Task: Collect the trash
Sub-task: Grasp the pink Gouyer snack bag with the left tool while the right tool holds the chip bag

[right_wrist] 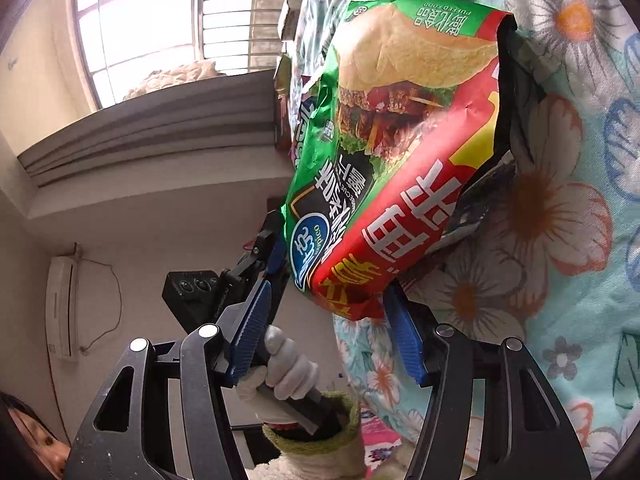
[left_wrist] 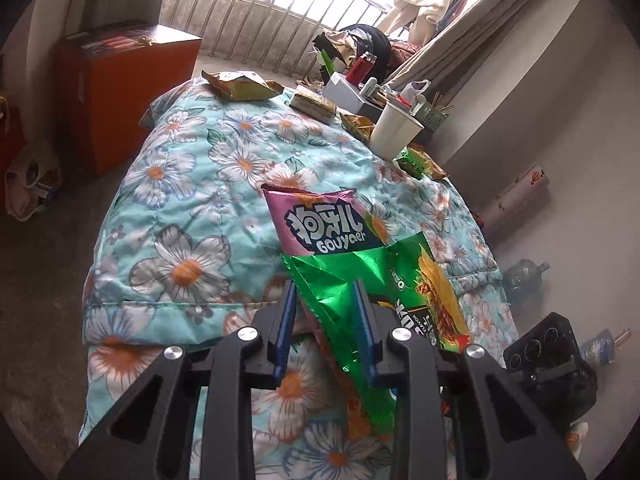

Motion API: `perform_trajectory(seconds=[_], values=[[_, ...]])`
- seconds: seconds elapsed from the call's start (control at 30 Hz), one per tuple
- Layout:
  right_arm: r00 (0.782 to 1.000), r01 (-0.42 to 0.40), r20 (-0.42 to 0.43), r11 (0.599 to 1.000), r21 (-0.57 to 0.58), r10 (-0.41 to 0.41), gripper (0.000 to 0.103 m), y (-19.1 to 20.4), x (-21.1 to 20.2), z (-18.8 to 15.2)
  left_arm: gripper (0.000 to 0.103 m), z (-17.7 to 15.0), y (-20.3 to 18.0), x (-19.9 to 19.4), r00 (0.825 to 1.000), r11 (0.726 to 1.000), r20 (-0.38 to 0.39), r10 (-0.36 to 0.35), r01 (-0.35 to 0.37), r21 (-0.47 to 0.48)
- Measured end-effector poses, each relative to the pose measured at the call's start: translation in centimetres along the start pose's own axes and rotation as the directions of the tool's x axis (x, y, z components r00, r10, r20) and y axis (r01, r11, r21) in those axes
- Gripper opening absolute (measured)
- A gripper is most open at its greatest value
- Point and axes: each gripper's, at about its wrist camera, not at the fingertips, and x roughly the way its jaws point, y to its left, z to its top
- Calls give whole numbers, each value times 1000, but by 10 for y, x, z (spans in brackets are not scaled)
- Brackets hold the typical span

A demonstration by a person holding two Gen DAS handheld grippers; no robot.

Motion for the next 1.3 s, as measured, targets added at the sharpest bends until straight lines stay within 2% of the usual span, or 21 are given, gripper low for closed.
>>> perform_trajectory(seconds=[0.1,0.17,0.3,0.33,0.37,0.43,0.6,0.63,0.67,0.73,0.77,0.87,0.93,1.0,1.07,1.13,1.2,1.27,1.3], values=[[999,24,32,1000,6,-24,47,-4,-5,0,26,-13,-11,-10,999,999,-17,-37,37,7],[997,46,58,999,-3,-46,33,-4,-13,-1,26,-25,-19,-14,993,994,-55,-106,106,-3],[988,99,127,993,-68,-90,25,3,-42,-1,27,-49,-36,-16,965,974,-141,-223,227,12],[983,118,148,989,-85,-105,24,5,-51,0,33,-52,-37,-17,963,972,-143,-229,233,12],[977,140,175,985,-97,-122,24,7,-61,0,41,-53,-37,-17,968,976,-129,-215,219,17],[961,186,226,976,-111,-157,24,8,-81,2,46,-51,-32,-14,982,987,-110,-156,158,10],[927,274,289,958,-88,-239,24,0,-111,5,50,-39,-6,23,978,994,-196,-71,54,-93],[921,290,296,953,-86,-253,24,0,-111,5,50,-37,0,33,970,989,-228,-79,49,-137],[917,299,301,951,-83,-262,24,-1,-111,3,51,-35,6,35,968,979,-222,-114,73,-188],[915,307,298,948,-80,-271,24,-2,-108,2,51,-27,7,39,967,973,-218,-134,87,-213],[914,312,297,947,-77,-277,24,-7,-103,1,51,-23,7,39,964,966,-203,-171,123,-228],[913,318,290,946,-69,-286,24,-16,-111,-3,51,-17,6,33,928,906,-135,-347,295,-303],[915,315,286,947,-63,-285,24,-25,-124,-6,51,-13,2,27,896,866,-78,-437,396,-307],[915,313,286,948,-56,-285,24,-24,-113,7,52,-12,-2,28,866,833,-54,-497,458,-311],[916,308,284,950,-50,-282,24,-27,-114,9,52,-14,-10,33,851,819,-60,-522,480,-315],[917,304,286,952,-48,-278,24,-28,-115,10,50,-19,-19,42,852,829,-101,-514,463,-315],[919,295,288,954,-46,-270,24,-27,-119,11,48,-23,-29,47,864,847,-114,-490,441,-297],[921,284,291,958,-45,-259,24,-27,-119,14,32,-26,-41,43,896,889,-117,-428,395,-232],[921,281,295,958,-49,-255,24,-28,-123,12,28,-26,-47,41,916,914,-120,-383,357,-192]])
